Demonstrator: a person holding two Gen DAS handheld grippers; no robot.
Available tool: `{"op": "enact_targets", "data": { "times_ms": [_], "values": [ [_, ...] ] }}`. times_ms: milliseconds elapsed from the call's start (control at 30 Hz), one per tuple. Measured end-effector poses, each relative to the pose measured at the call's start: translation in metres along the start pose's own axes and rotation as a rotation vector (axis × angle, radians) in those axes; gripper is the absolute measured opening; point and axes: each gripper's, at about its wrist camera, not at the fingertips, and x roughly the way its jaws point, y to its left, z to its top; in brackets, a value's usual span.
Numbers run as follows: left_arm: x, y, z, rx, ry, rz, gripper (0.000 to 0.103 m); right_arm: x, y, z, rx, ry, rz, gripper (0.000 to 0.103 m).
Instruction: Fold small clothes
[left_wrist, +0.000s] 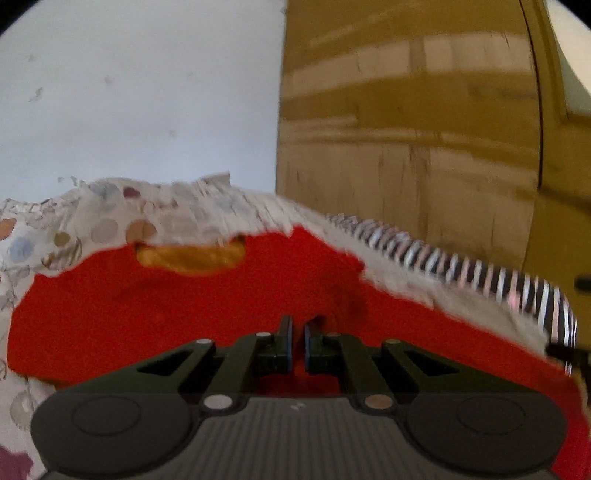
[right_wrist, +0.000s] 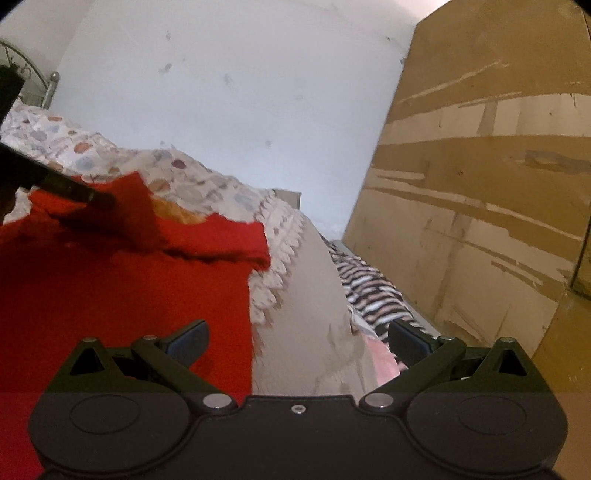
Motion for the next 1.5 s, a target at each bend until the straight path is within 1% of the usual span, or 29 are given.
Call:
{"op": "enact_targets", "data": {
  "times_ms": [67,100,133,200,233,267,300,367,433,500,567,700,733,800,867,933,1000,1167,1267,1300,1333,1367,1400,1467,1500],
  "values": [
    [-0.004,-0.002,-0.006,-0.002,0.032,-0.004,0.007,0.002,-0.001,-0.006,0.014,0.019,0.001,0.102],
    [-0.01,-0.01,-0.004,-0.009,0.043,-0.009,0.013,0.002,-0.001,-0.006,0.022,0.024,0.003,0.102],
    [-0.01,-0.009,-0.001,-0.019,0.058,-0.019,0.021,0.004,-0.001,-0.006,0.031,0.027,0.004,0.102],
    [-0.016,-0.007,0.001,-0.054,0.074,-0.054,0.082,0.003,0.002,-0.004,0.039,0.021,0.004,0.102],
    [-0.024,-0.006,0.002,-0.071,0.057,-0.06,0.089,0.003,0.003,-0.002,0.041,0.015,0.006,0.102],
    [-0.029,-0.006,0.002,-0.076,0.037,-0.063,0.092,0.004,0.004,0.001,0.043,0.007,0.011,0.102],
    [-0.033,-0.008,0.004,-0.067,0.029,-0.071,0.092,0.005,0.005,0.003,0.044,-0.001,0.016,0.102],
    [-0.041,-0.009,0.006,-0.046,0.049,-0.065,0.093,0.004,0.008,0.009,0.045,-0.016,0.035,0.102],
    [-0.049,-0.005,0.006,-0.062,0.068,-0.021,0.095,0.005,0.011,0.014,0.049,-0.02,0.062,0.102],
    [-0.056,0.005,0.005,-0.081,0.09,0.031,0.1,0.005,0.015,0.02,0.056,-0.022,0.085,0.102],
    [-0.062,0.018,0.004,-0.084,0.116,0.126,0.1,0.007,0.019,0.024,0.062,-0.02,0.116,0.102],
    [-0.071,0.055,-0.005,-0.075,0.173,0.349,0.1,0.015,0.03,0.034,0.049,-0.008,0.196,0.102],
    [-0.072,0.068,-0.008,-0.081,0.178,0.412,0.1,0.018,0.034,0.038,0.041,-0.009,0.211,0.102],
    [-0.071,0.093,-0.014,-0.082,0.163,0.51,0.101,0.024,0.043,0.047,0.028,-0.014,0.232,0.102],
    [-0.061,0.113,-0.018,-0.057,0.161,0.572,0.101,0.033,0.053,0.059,0.015,-0.005,0.255,0.102],
    [-0.042,0.133,-0.022,-0.025,0.198,0.644,0.101,0.048,0.065,0.072,-0.001,0.039,0.268,0.102],
    [-0.029,0.144,-0.023,-0.014,0.213,0.671,0.101,0.065,0.078,0.084,-0.008,0.083,0.278,0.102],
    [-0.005,0.154,-0.024,0.032,0.189,0.641,0.101,0.105,0.102,0.106,0.038,0.1,0.34,0.102],
    [0.008,0.158,-0.024,0.054,0.162,0.633,0.103,0.128,0.114,0.104,0.056,0.11,0.338,0.103],
    [0.011,0.158,-0.024,0.058,0.158,0.631,0.102,0.137,0.12,0.099,0.04,0.136,0.324,0.103],
    [0.011,0.159,-0.023,0.061,0.139,0.637,0.102,0.149,0.125,0.092,0.026,0.199,0.303,0.102],
    [0.011,0.159,-0.022,0.066,0.118,0.653,0.1,0.156,0.127,0.088,0.026,0.241,0.3,0.103],
    [0.01,0.16,-0.019,0.071,0.097,0.674,0.1,0.161,0.126,0.083,0.043,0.265,0.318,0.103],
    [0.005,0.162,-0.014,0.066,0.044,0.719,0.1,0.162,0.117,0.082,0.094,0.272,0.347,0.103],
    [0.001,0.163,-0.011,0.053,0.02,0.729,0.1,0.163,0.114,0.082,0.11,0.278,0.358,0.103]
  ]
}}
